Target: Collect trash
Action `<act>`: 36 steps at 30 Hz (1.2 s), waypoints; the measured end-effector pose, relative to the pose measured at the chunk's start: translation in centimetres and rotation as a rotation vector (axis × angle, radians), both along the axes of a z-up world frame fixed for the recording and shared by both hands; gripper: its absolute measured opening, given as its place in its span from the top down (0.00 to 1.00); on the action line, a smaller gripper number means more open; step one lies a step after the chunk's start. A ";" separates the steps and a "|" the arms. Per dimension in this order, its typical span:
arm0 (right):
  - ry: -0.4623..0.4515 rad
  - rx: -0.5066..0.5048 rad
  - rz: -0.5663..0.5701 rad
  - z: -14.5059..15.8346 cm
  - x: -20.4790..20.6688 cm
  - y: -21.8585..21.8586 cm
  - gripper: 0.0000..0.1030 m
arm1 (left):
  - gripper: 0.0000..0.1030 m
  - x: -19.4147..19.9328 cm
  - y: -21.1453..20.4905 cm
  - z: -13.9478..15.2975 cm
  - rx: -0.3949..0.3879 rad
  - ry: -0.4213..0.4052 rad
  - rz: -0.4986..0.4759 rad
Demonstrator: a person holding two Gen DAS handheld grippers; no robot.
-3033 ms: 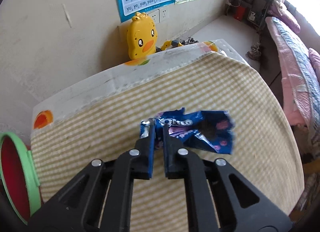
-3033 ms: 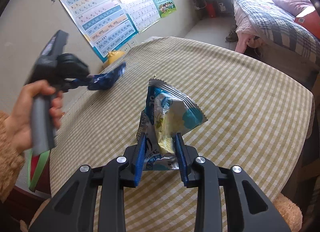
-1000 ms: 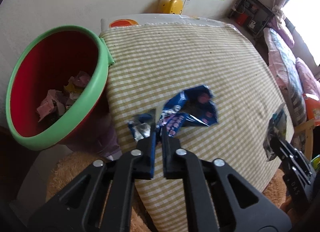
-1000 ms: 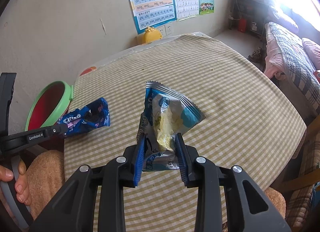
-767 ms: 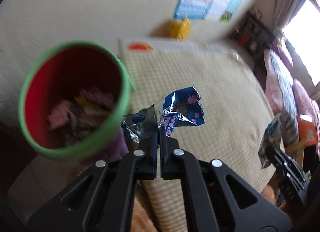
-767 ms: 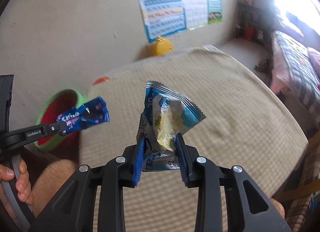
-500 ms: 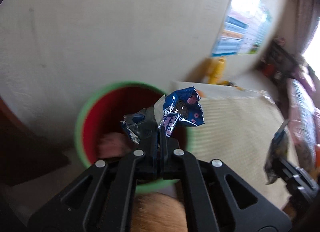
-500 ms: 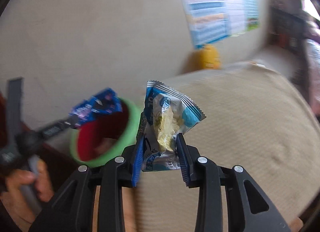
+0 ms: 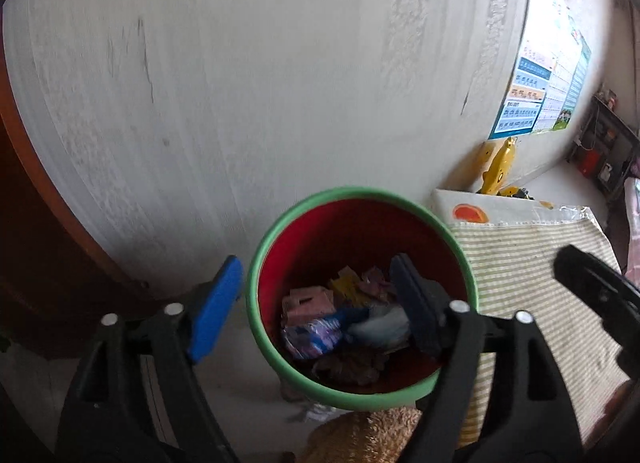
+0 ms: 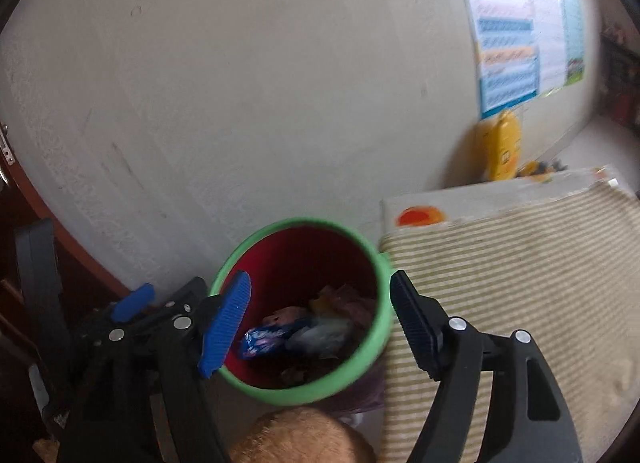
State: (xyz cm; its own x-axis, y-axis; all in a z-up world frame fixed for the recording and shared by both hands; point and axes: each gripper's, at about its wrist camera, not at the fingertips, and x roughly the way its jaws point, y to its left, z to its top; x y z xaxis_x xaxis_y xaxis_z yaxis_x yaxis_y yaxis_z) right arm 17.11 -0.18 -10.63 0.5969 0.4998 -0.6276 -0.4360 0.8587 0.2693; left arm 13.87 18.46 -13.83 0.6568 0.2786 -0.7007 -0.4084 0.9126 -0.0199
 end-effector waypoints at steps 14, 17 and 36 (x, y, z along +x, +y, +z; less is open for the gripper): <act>-0.369 -0.066 -0.313 7.1 -9.2 -12.2 0.07 | 0.05 -2.8 -12.3 8.0 0.126 -0.324 -0.221; -0.438 -0.058 -0.371 7.4 -10.3 -13.8 0.07 | 0.05 -3.5 -13.2 9.0 0.104 -0.340 -0.229; -0.304 -0.107 -0.529 6.8 -10.2 -18.7 0.07 | 0.05 -4.6 -15.4 9.3 0.137 -0.303 -0.205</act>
